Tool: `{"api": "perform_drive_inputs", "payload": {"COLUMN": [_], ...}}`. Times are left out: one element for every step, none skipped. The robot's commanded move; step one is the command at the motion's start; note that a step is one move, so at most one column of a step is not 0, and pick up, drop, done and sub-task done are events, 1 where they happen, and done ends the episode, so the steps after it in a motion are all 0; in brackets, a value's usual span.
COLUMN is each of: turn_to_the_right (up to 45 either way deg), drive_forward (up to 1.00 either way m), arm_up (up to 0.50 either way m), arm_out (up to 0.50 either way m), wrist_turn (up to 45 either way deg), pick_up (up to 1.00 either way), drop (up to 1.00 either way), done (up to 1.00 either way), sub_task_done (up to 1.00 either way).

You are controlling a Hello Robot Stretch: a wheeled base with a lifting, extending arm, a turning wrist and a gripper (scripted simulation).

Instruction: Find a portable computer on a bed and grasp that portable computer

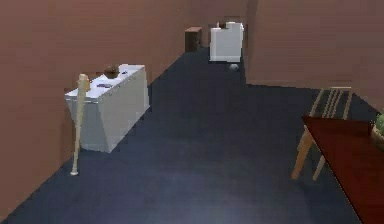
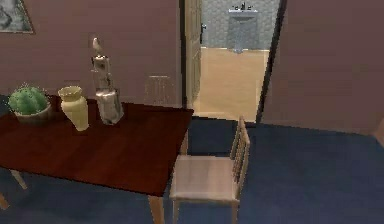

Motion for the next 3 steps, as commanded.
{"api": "perform_drive_inputs", "payload": {"turn_to_the_right": [0.0,0.0,0.0], "drive_forward": [1.00,1.00,1.00], "arm_up": [0.00,0.00,0.00], "arm_out": [0.00,0.00,0.00], "wrist_turn": [0.0,0.0,0.0], "pick_up": [0.00,0.00,0.00], "drop": [0.00,0.00,0.00], "done": [0.00,0.00,0.00], "sub_task_done": [0.00,0.00,0.00]}}
